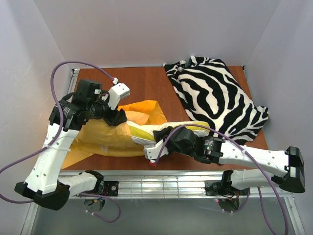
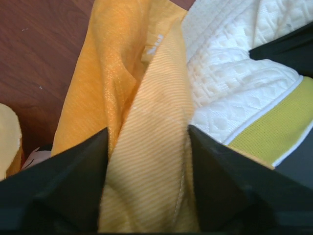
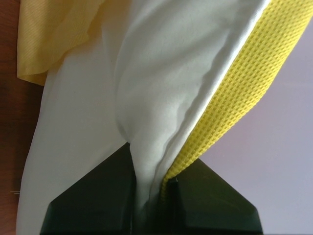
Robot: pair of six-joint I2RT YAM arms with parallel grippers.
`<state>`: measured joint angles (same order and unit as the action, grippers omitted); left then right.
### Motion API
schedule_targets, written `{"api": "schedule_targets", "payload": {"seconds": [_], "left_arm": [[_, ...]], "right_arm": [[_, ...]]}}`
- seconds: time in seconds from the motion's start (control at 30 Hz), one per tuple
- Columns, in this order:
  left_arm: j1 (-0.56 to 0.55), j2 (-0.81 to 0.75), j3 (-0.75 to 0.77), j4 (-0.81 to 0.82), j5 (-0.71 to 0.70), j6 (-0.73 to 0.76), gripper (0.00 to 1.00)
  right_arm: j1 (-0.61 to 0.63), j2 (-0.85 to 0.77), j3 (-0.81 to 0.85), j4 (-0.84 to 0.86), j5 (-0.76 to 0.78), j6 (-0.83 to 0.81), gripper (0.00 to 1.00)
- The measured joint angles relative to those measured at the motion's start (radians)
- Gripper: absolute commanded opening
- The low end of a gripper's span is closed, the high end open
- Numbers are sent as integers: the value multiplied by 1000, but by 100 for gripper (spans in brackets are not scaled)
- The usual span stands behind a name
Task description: Put the pillow into the pillowcase
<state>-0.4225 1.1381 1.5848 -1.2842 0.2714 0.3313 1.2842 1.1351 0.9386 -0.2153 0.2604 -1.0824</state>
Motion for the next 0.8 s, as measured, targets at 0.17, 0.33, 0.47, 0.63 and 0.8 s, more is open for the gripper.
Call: {"api": "schedule_targets", "payload": {"seconds": [0.17, 0.33, 0.47, 0.63, 0.8], "left_arm": [[1, 8, -19, -23, 82, -6, 0], [4, 52, 38, -9, 218, -30, 0], [4, 126, 122, 95, 380, -101, 0], [-29, 163, 63, 320, 484, -230, 0], [-103, 160, -2, 500, 472, -317, 0]], "right_arm": [[0, 7, 4, -3, 2, 12, 1], [0, 59, 68, -45, 4, 42, 1], [-22, 143, 175, -98, 3, 76, 1], [-64, 216, 282, -137, -1, 102, 1], [-82, 220, 298, -166, -5, 110, 1]]}}
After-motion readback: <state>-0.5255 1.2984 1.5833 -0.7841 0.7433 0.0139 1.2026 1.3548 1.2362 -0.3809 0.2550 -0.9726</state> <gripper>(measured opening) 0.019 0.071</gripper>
